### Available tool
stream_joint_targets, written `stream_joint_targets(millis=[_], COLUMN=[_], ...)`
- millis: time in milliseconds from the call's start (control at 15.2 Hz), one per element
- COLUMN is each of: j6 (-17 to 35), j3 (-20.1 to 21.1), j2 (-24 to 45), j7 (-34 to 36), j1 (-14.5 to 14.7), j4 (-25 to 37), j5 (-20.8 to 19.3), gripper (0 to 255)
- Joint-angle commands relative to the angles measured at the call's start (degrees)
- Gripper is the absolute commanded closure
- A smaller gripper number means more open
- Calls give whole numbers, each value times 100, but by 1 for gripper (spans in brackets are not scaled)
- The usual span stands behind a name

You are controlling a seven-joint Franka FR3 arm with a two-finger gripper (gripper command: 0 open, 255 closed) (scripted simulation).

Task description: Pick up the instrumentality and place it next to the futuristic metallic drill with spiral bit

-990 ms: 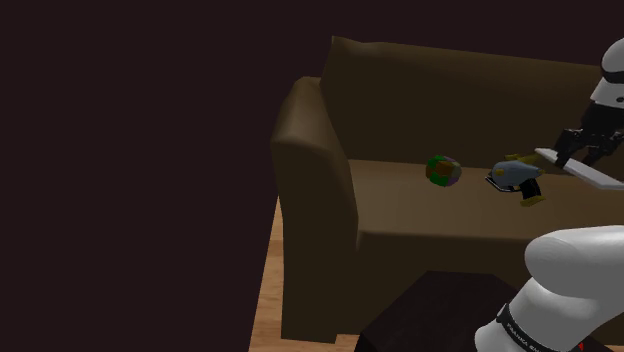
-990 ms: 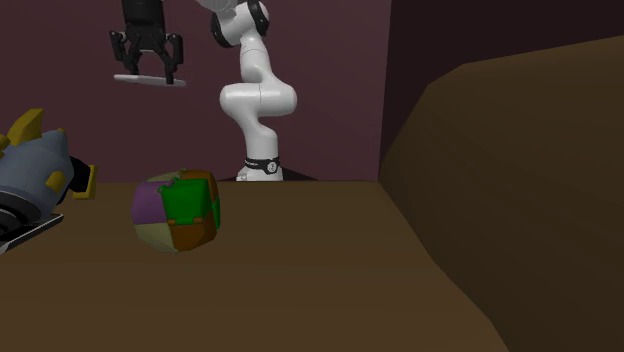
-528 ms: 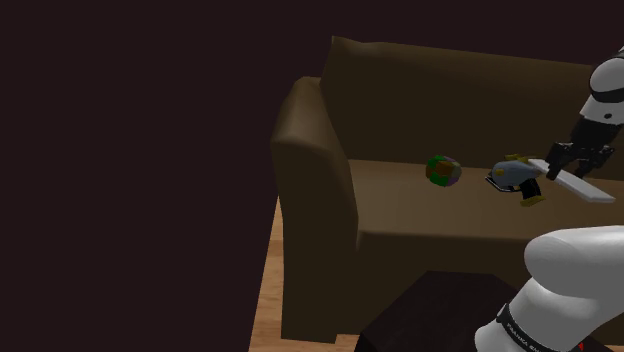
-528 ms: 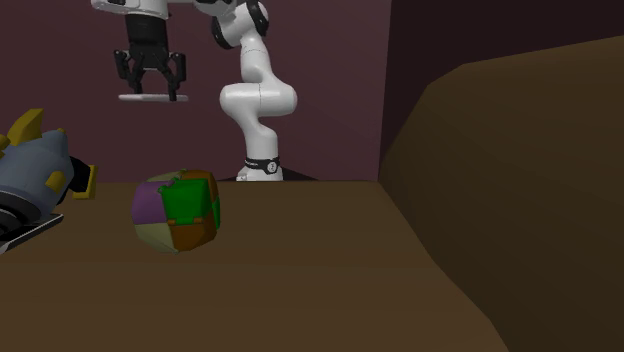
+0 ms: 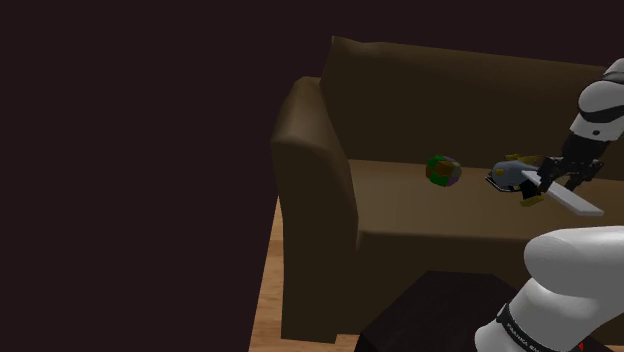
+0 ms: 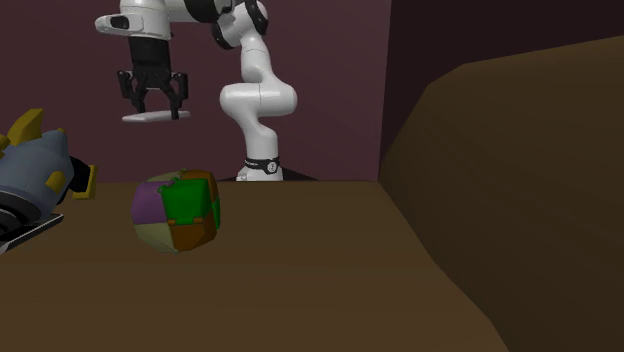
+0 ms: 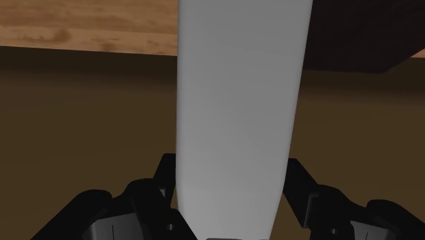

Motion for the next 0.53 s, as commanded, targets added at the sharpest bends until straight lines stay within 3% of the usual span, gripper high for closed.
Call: stream_joint_targets(millis=[0, 462], j6=[161, 737], j3=[-69, -341], j2=[7, 164], j7=[15, 65], j1=[-26, -63], j4=[-151, -564], j5=[-67, -287], gripper=[255, 255])
